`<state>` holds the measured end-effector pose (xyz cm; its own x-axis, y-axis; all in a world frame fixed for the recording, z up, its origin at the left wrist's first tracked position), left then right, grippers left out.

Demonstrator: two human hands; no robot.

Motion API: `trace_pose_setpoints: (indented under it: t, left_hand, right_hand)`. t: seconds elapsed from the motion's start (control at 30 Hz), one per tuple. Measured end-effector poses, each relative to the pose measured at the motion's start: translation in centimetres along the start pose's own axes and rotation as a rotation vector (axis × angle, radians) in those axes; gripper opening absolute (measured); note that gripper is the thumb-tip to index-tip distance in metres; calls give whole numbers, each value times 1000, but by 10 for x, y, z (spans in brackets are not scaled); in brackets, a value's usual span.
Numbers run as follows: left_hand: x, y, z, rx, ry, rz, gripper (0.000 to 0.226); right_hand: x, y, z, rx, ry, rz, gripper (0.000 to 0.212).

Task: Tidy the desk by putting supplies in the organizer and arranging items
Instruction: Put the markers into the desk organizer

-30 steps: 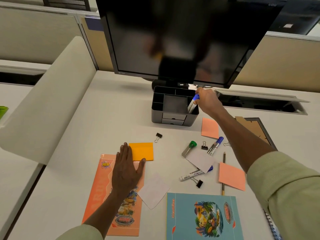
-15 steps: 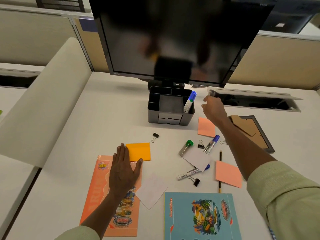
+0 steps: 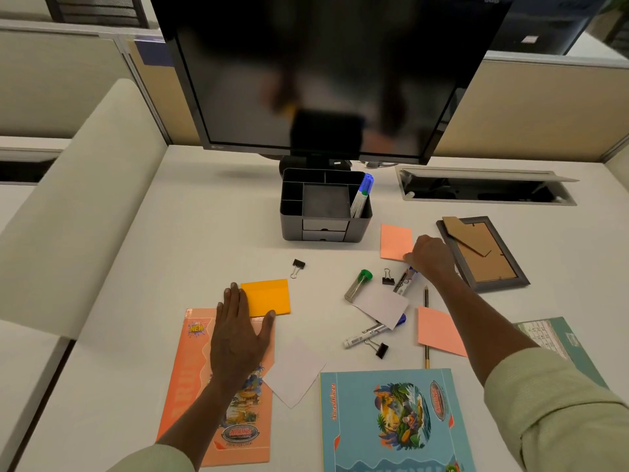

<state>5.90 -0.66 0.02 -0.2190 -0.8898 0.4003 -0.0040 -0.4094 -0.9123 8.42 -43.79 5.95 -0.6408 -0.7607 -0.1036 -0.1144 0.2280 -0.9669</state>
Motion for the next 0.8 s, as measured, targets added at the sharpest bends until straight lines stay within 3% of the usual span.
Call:
trace_pose_setpoints:
  t: [0.13,0.3,0.43,0.5,0.73,0.8]
  left_hand:
    - [1,-1,0,2,3,4,86]
    - [1,-1,0,2,-2,10,85]
    - [1,-2,0,6,-2,11,85]
    - [1,-2,0,11,-2,6,85]
    - [1,-1,0,10,-3,4,86]
    - [0,-1,0,10,-2,2,85]
  right_hand:
    - [3,7,-8,9,-4,39,16]
    - [2,10,-14,47,-32,63,25]
    - [5,4,-15,73,7,140,11]
    - [5,0,-15,89,-13,160,28]
    - [-2,-40,-7,163,-40,230,10]
    - [-9,-54,-7,202,-50,216,15]
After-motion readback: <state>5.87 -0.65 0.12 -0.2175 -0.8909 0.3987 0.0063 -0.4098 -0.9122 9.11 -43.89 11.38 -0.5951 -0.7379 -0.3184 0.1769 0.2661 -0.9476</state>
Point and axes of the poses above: each hand's wrist, its own z-axis towards the middle knuckle, its own y-axis out of the palm, x = y × z, the point moved 6 cm from there along z, towards the middle knuckle, and after that the axes turned 3 degrees about y, right-handed, at the moved point
